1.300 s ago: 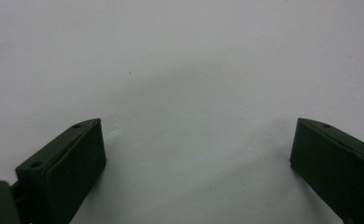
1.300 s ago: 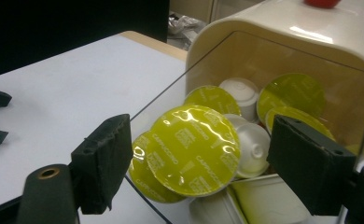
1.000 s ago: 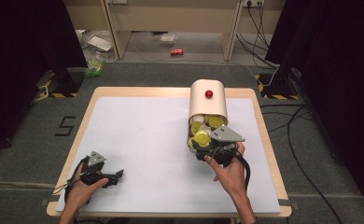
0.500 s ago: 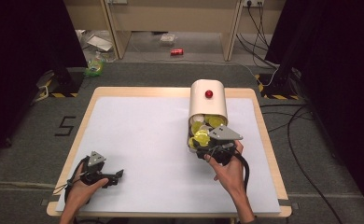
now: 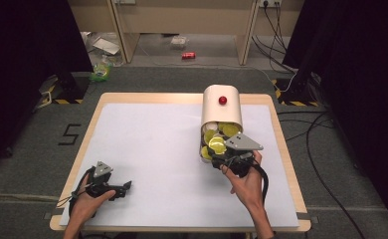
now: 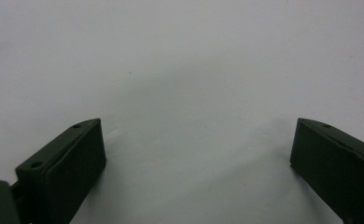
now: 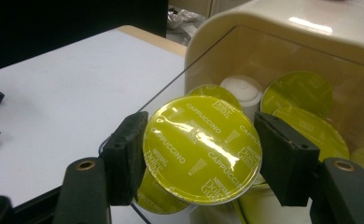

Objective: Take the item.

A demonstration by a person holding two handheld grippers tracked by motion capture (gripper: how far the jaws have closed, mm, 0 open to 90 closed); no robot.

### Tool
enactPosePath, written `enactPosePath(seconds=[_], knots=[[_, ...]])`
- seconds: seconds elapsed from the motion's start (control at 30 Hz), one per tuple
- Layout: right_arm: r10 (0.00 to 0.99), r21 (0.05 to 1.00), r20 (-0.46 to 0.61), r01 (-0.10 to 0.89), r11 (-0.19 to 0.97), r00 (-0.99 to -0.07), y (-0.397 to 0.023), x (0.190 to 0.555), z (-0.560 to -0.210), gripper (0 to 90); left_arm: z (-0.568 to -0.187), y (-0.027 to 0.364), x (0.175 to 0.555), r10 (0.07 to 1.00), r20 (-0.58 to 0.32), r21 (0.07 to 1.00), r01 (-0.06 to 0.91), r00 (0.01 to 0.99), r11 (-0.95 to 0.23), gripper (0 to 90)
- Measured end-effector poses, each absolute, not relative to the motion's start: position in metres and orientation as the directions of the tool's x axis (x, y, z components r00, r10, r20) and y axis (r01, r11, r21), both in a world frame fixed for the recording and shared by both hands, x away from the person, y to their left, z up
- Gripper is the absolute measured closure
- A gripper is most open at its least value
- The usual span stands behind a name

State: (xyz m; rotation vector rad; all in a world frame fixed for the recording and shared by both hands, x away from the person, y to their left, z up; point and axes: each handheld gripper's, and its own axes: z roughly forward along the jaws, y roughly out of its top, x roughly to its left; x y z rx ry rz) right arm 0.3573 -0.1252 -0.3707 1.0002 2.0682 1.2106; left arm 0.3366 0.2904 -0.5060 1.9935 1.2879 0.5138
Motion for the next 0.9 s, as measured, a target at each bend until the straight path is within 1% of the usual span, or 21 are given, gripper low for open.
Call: enactPosePath(seconds=[0.27,0.43,0.5,0.73,0.9], knots=[[0.807,0.896,-0.084,0.31,0.318,-0.585,-0.128,0.35,-0.363,38.1,-0.506,0.29,0.337,0.903,-0.041,0.734,0.626,0.427,-0.262,2.5],[0.81,0.907,-0.07,0.301,0.294,-0.582,-0.137,0.346,-0.358,38.2,-0.506,0.291,0.337,0.903,-0.043,0.735,0.626,0.427,-0.261,2.6],[0.819,0.908,-0.094,0.289,0.303,-0.565,-0.143,0.342,-0.353,38.2,-0.506,0.291,0.337,0.903,-0.044,0.735,0.626,0.427,-0.26,2.6],[0.827,0.912,-0.098,0.283,0.297,-0.554,-0.152,0.337,-0.35,38.2,-0.506,0.291,0.337,0.903,-0.044,0.735,0.626,0.427,-0.26,2.6],[0.844,0.918,-0.097,0.28,0.281,-0.528,-0.166,0.334,-0.346,38.2,-0.506,0.291,0.337,0.903,-0.044,0.735,0.626,0.427,-0.26,2.6]])
